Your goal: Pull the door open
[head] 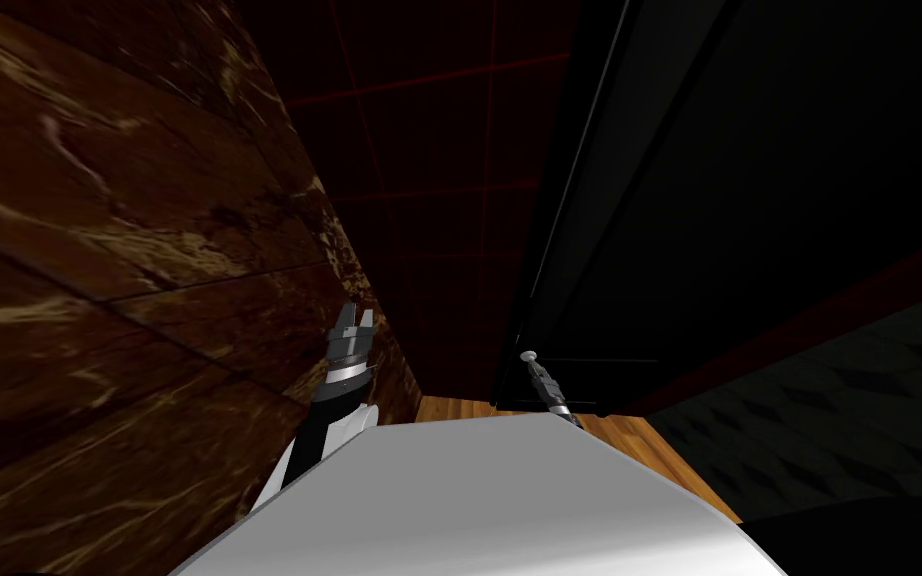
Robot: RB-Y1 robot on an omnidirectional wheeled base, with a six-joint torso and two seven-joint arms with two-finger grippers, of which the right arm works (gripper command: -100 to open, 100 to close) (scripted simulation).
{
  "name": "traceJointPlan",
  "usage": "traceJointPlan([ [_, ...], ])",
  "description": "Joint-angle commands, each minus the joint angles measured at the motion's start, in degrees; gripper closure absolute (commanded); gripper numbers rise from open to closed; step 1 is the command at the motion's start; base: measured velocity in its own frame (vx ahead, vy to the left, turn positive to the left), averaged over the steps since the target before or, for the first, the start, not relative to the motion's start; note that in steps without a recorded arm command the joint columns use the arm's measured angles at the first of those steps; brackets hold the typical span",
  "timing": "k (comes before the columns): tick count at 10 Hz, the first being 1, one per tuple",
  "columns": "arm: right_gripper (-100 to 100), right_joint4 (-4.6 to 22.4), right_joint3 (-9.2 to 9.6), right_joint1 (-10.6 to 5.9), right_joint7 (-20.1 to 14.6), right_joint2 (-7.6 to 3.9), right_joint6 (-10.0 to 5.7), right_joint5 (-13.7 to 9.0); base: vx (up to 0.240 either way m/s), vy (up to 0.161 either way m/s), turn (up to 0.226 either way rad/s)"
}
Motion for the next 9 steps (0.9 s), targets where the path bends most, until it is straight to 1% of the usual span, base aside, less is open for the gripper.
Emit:
traceJointPlan([
  [1,100,-0.2,1.15,0.06,-2.7,0.22,-0.38,-1.0,-0.032,-0.016,0.042],
  [2,100,-0.3,1.64,0.18,-4.2,0.06,-0.45,-2.1,-0.044,-0.013,0.085],
  [3,100,-0.3,1.64,0.18,-4.7,0.06,-0.45,-2.1,-0.025,-0.004,0.040],
  [5,100,-0.6,2.69,0.43,-8.3,-0.28,-0.59,-4.4,-0.043,-0.009,0.089],
  [6,100,-0.6,2.69,0.43,-9.0,-0.28,-0.59,-4.4,-0.044,-0.019,0.040],
  [7,100,-0.7,3.26,0.57,-11.1,-0.46,-0.67,-5.6,-0.035,-0.017,0.058],
  [8,100,-0.7,3.26,0.57,-11.3,-0.46,-0.67,-5.6,-0.024,-0.011,0.050],
  [9,100,-0.9,3.82,0.70,-13.5,-0.64,-0.74,-6.8,-0.034,-0.015,0.057],
])
